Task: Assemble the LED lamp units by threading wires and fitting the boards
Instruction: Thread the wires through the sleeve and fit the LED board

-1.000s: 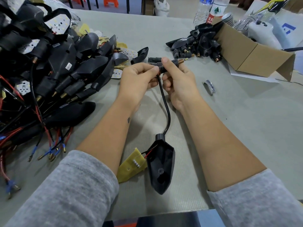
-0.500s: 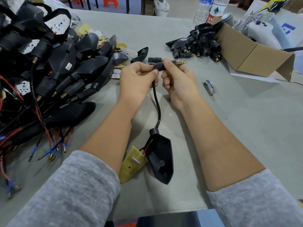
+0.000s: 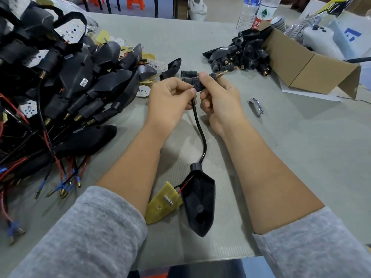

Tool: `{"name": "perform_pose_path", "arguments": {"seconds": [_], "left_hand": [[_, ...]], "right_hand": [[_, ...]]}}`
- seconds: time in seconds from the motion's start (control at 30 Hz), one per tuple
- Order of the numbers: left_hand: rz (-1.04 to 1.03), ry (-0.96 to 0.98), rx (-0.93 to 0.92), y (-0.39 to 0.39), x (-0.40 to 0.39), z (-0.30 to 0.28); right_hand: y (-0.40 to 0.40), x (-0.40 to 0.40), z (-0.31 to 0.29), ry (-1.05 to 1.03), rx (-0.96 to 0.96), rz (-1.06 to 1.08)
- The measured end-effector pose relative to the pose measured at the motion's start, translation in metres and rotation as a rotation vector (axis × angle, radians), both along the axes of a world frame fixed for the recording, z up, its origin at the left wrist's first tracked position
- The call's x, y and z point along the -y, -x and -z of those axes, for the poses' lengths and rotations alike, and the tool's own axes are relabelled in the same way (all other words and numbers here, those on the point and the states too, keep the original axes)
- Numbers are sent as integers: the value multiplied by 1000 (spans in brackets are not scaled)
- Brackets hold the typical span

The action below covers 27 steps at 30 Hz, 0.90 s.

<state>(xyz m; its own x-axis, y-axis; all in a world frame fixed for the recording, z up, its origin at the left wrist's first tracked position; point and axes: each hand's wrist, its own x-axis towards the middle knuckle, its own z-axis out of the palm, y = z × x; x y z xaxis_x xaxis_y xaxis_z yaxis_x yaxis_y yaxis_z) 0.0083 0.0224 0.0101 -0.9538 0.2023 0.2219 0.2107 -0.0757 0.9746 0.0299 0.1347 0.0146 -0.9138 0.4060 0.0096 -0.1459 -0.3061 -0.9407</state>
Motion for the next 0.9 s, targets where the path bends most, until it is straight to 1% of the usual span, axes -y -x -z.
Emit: {"name": "perform_pose_path", "arguments": {"seconds": [0.2,0.37,0.43,0.67,0.83,0.9], "left_hand": [[10,-14,-18,-1,1,-2],[-18,-51,69,-1,-5,-1],[-21,-53,83,-1,-5,0],[-68,-38,5,0,-3,-1],[-79,66,-62,-1,-2,-1],[-96,101,-97,-2,-3,-1]], "right_hand": [[2,1,-1,-10,40,18],[3,0,-2,122,25,-18],[3,-1,-2,142,7,-22],[2,0,-1,134,-26,-34],[1,3,0,45,-29,-22],[1,3,0,38,-29,-21]]}}
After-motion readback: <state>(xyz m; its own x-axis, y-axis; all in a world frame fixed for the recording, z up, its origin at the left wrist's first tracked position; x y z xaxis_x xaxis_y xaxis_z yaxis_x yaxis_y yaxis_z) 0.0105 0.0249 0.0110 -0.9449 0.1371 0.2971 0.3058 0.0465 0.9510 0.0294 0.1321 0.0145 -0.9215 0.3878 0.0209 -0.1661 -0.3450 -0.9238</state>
